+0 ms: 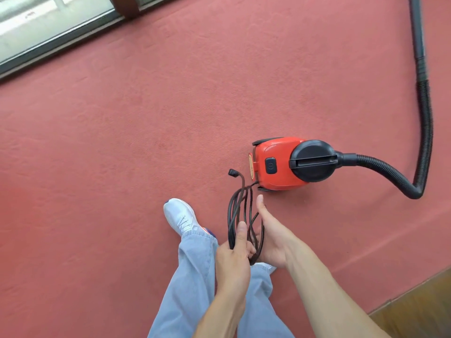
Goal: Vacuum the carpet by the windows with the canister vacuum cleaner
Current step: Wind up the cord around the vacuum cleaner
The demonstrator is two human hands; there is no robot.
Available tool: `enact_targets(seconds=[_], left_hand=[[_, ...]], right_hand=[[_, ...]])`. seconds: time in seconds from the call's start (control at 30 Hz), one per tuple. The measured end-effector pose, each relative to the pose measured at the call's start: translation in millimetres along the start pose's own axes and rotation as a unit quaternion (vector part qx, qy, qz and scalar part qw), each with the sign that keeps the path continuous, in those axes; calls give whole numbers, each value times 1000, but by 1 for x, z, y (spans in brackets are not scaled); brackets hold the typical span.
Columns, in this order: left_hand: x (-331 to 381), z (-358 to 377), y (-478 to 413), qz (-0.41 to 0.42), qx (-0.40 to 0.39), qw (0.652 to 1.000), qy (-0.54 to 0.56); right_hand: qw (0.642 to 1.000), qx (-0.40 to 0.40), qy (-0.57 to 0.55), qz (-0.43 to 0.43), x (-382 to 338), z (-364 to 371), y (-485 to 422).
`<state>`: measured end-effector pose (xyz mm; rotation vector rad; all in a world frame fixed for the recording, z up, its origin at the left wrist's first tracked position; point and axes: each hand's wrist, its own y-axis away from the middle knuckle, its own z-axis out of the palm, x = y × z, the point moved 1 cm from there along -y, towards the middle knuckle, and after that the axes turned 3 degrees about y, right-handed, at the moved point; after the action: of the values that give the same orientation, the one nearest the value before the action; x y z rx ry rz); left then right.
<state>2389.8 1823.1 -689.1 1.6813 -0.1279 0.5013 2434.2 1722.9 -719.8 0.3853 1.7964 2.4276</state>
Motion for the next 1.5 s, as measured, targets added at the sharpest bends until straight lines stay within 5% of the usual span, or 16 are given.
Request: enact_targets(seconds=[0.3, 0.63, 0.9, 1.2, 1.33, 1.5], left_hand=[[-1, -11, -21, 50, -35, 977, -205], [36, -4, -42, 5, -56, 963, -265], [27, -9, -29, 37, -124, 906, -403], [27, -17, -33, 82, -169, 814, -550], [17, -22, -38, 62, -225, 860, -454], [10, -17, -51, -5, -186, 917, -354]], right_hand=[[994, -70, 32, -77, -46, 13, -24], [980, -127, -6, -154, -64, -3, -22], [996, -18, 42, -80, -61, 3, -31], [972, 143, 56, -176, -43, 13, -54], [956, 174, 127, -200, -43, 4, -52], [982, 84, 23, -166, -50, 8, -43]])
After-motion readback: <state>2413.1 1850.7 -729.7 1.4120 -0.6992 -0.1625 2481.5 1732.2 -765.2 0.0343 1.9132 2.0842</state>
